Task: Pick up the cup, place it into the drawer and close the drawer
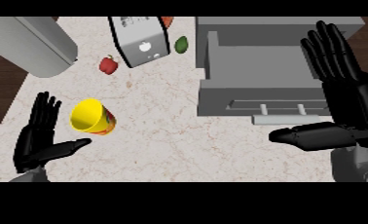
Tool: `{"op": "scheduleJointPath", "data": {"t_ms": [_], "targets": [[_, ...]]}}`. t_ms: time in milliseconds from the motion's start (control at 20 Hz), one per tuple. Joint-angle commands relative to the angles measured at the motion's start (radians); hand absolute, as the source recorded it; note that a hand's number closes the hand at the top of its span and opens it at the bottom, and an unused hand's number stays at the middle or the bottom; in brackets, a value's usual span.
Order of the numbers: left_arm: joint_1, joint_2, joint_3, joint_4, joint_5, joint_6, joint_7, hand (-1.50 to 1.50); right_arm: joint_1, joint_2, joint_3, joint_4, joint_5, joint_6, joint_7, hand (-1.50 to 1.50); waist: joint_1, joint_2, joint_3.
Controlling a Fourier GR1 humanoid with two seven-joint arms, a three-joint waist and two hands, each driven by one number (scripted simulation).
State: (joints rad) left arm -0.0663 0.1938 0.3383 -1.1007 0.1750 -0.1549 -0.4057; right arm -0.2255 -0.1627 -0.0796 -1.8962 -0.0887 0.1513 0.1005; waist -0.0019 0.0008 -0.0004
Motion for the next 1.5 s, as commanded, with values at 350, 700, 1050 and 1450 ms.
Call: {"op": "scheduleJointPath", "data": {"t_ms": [350, 700, 1050, 1450], "targets": [[-0.216, 0.045, 0.023, 0.608, -0.092, -0.010, -0.387, -1.50, -0.068, -0.011, -0.029, 0.050, -0.017, 0.010, 0.012, -1.50, -0.008, 0.003, -0.001], [-0.273, 0.127, 0.069, 0.842, -0.081, -0.069, -0.571, -1.50, -0.011, -0.034, -0.069, -0.009, -0.061, 0.040, 0.023, -1.50, -0.011, 0.003, -0.001], [-0.364, 0.113, 0.065, 0.930, -0.102, -0.037, -0.614, -1.50, -0.015, -0.021, -0.047, 0.038, -0.027, 0.046, -0.026, -1.50, -0.019, 0.008, -0.003], [-0.397, 0.144, 0.066, 0.948, -0.107, -0.096, -0.606, -1.50, -0.049, -0.039, -0.041, 0.025, -0.043, 0.059, 0.019, -1.50, -0.030, 0.013, -0.005]]}}
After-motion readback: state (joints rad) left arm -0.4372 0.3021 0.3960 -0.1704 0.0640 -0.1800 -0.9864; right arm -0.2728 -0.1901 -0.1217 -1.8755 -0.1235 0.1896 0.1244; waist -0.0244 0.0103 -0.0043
